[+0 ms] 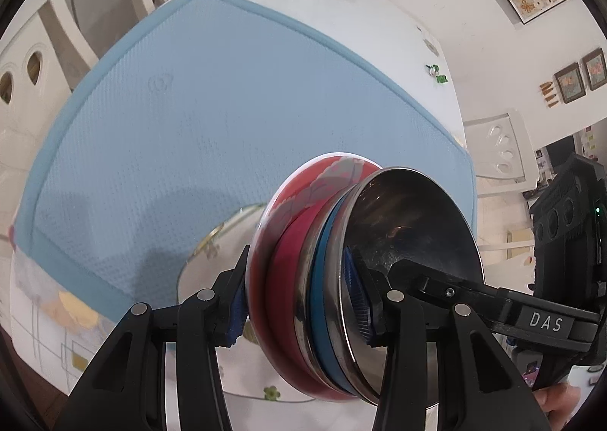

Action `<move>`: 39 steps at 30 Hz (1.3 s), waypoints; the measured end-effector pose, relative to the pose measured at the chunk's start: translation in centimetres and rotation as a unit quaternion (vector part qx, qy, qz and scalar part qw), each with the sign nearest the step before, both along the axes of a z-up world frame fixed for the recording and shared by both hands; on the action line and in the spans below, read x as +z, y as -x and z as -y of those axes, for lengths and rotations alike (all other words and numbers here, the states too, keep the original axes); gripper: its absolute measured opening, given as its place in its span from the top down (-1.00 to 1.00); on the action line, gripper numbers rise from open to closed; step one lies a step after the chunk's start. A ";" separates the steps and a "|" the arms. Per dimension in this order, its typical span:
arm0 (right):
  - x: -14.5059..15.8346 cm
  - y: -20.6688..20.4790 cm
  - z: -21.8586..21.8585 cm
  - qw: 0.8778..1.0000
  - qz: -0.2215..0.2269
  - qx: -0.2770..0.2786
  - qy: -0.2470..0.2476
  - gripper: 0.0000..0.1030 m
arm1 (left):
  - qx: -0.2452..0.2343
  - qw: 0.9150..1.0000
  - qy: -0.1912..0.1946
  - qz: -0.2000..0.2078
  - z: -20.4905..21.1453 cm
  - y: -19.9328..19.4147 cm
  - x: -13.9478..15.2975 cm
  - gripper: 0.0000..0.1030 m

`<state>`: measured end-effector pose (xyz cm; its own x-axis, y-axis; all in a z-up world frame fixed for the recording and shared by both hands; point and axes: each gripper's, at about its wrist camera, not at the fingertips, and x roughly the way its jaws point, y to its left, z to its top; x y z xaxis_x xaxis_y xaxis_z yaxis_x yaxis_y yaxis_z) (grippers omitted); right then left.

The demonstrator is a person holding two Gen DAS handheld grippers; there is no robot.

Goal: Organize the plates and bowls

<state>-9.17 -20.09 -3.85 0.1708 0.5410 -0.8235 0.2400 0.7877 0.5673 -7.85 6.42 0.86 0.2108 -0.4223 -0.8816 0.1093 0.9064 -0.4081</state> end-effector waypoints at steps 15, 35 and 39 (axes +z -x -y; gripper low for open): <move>-2.4 2.4 -1.2 0.999 -0.027 0.024 -0.009 0.01 | 0.011 1.000 -0.007 -0.004 -0.5 2.3 -1.6 0.20; -3.7 2.0 -2.5 0.999 -0.024 0.039 -0.008 0.01 | 0.010 1.000 -0.006 -0.007 -1.1 1.9 -3.7 0.20; -4.1 1.9 -2.5 0.999 -0.022 0.038 -0.007 0.01 | 0.002 1.000 -0.008 -0.006 -1.6 1.7 -3.9 0.20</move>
